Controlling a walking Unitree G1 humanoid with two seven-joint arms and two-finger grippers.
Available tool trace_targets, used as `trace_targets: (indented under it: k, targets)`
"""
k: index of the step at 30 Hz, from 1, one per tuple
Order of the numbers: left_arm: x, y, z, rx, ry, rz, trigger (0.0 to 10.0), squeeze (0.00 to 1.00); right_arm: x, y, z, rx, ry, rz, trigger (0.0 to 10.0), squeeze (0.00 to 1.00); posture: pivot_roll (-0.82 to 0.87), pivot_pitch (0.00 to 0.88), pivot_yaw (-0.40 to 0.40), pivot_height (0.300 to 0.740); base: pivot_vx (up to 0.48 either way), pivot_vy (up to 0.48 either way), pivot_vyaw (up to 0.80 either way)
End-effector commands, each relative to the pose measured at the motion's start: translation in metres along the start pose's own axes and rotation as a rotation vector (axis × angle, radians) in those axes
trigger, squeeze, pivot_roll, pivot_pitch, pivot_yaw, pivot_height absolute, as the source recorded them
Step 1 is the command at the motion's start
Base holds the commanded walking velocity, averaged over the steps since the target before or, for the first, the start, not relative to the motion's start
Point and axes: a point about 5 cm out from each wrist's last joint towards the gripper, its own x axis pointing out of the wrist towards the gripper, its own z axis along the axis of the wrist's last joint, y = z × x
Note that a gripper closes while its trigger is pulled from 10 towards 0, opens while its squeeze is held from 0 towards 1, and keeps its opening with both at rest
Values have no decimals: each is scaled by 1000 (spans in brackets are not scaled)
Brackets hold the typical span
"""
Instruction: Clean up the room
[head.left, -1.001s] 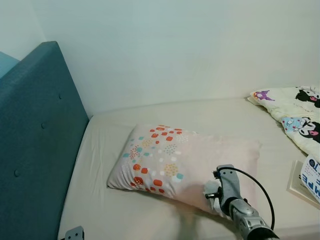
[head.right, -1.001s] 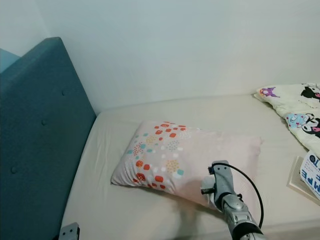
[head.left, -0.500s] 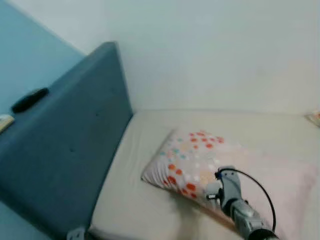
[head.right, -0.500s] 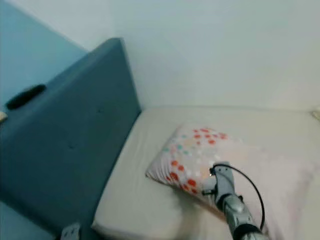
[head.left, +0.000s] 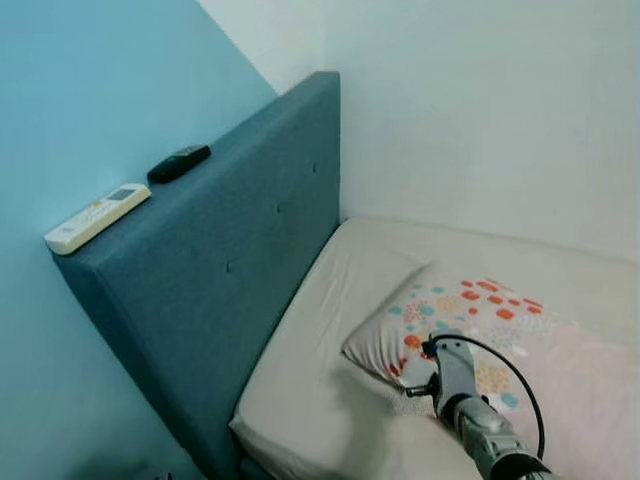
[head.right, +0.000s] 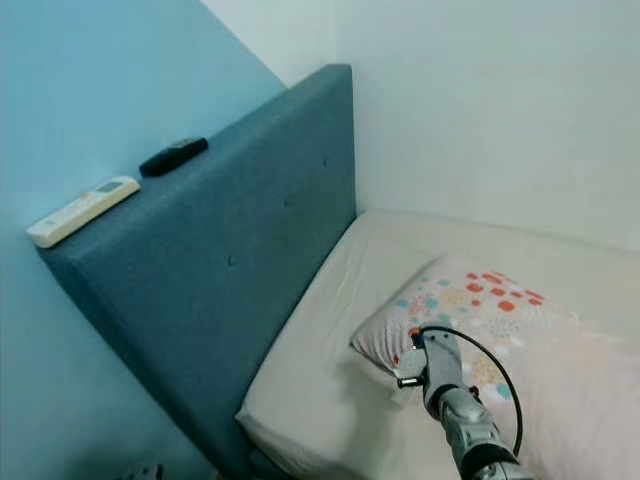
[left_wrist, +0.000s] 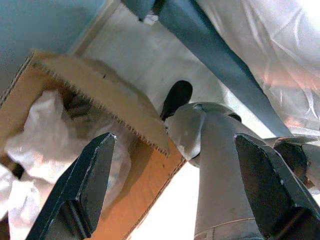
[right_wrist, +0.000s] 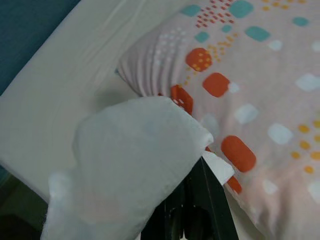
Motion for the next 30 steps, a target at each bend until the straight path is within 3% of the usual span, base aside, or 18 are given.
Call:
trace_targets:
  k: [1,9,12,19,30]
  targets:
    - [0,-1,-1,28,10,-17,10000,0,0,1,-3,9,9,2,10000,0,-93,22,18,731,0,0,0]
    - [0,-1,-4,32,24,-18,10000,0,-1,1,-5,12,12,1,10000,0,-93,23,19,731,0,-408,0]
    - [-1,1,-6,-1,27,-3,10000,0,-1,1,-5,13,13,-3,10000,0,-93,22,18,731,0,0,0]
    - [0,0,-4,8,22,-2,10000,0,-1,2,-5,9,5,18,10000,0,-94,22,18,731,0,0,0]
    - [0,0,-4,7,25,10,10000,0,-1,5,-8,-9,23,38,10000,0,-98,20,16,731,0,0,800]
